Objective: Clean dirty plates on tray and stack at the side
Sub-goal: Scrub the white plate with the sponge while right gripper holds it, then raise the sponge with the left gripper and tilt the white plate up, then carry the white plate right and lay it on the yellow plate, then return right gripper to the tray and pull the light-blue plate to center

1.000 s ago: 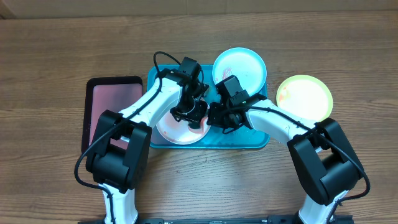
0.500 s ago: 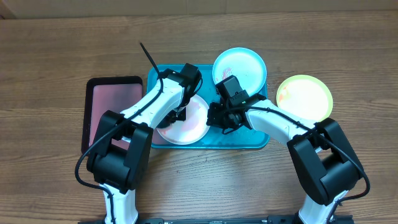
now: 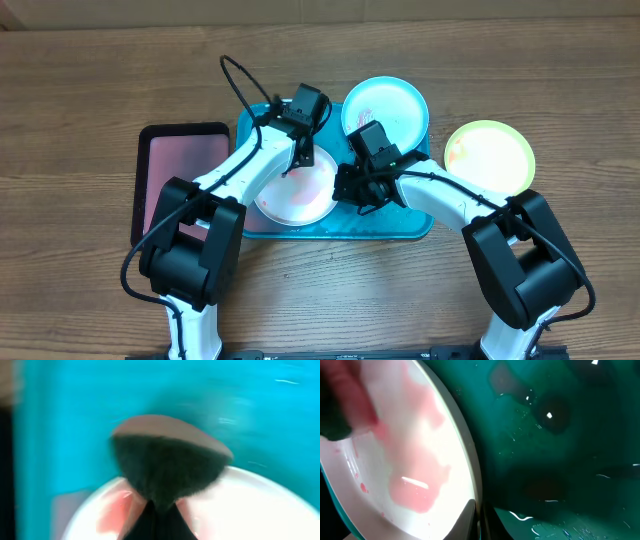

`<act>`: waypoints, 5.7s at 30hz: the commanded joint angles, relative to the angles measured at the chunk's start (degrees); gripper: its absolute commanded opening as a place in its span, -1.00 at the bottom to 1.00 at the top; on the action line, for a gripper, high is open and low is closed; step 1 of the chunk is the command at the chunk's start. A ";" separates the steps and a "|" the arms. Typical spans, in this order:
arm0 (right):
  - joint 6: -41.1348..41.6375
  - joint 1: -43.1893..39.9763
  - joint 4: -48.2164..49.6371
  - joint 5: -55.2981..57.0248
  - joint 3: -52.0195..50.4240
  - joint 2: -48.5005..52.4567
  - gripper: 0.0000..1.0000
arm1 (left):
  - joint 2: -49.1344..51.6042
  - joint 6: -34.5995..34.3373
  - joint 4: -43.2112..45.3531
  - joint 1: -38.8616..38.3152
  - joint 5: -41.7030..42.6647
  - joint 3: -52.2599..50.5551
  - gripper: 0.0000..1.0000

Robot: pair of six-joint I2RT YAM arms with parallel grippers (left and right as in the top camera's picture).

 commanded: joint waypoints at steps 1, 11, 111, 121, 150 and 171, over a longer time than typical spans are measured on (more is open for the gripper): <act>-1.03 0.09 -0.35 0.33 0.31 1.05 -0.93 | 0.83 11.19 1.36 -0.22 18.88 0.13 -0.91; -1.25 0.09 -1.20 -0.39 0.33 0.98 -0.93 | 0.24 13.64 -4.00 3.43 31.01 5.18 -0.92; -4.79 29.33 -31.47 58.69 8.07 -19.56 -0.93 | 0.52 7.17 -18.45 11.52 23.26 16.26 -0.91; -5.81 11.08 -31.32 23.65 8.02 -20.59 -0.93 | 0.52 7.17 -18.47 11.52 23.26 16.26 -0.92; -12.74 -54.12 -25.55 13.09 4.17 -9.62 -0.93 | 0.52 7.15 -18.36 11.52 23.26 16.26 -0.92; -17.31 -44.92 -32.06 0.50 22.05 -6.12 -0.17 | 0.52 7.17 -18.01 9.99 21.42 16.26 -0.91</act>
